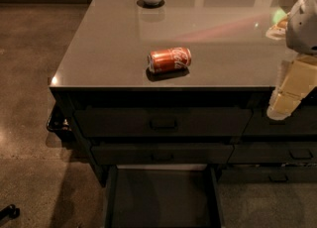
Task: Place coke can into bottom drawer
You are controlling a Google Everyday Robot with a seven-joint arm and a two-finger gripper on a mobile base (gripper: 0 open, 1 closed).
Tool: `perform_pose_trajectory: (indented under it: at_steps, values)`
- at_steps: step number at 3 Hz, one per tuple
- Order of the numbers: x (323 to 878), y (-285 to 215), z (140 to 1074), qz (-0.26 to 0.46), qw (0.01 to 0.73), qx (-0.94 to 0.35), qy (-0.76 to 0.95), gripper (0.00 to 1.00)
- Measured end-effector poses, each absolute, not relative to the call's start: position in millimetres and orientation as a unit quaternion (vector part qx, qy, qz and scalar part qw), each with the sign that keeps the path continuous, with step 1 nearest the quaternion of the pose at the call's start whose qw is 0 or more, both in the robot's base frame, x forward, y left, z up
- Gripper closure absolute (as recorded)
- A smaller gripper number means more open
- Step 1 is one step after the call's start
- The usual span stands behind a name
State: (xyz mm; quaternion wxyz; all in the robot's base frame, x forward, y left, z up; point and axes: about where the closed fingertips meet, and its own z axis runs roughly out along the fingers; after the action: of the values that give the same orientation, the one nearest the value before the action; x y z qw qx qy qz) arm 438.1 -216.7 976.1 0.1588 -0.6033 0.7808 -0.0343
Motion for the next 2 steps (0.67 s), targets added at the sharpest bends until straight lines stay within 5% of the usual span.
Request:
perform_pose_trajectory:
  at_steps: [2]
  values:
    - [457, -208, 976, -0.035, 0.175, -0.613, 0.769, 0.0]
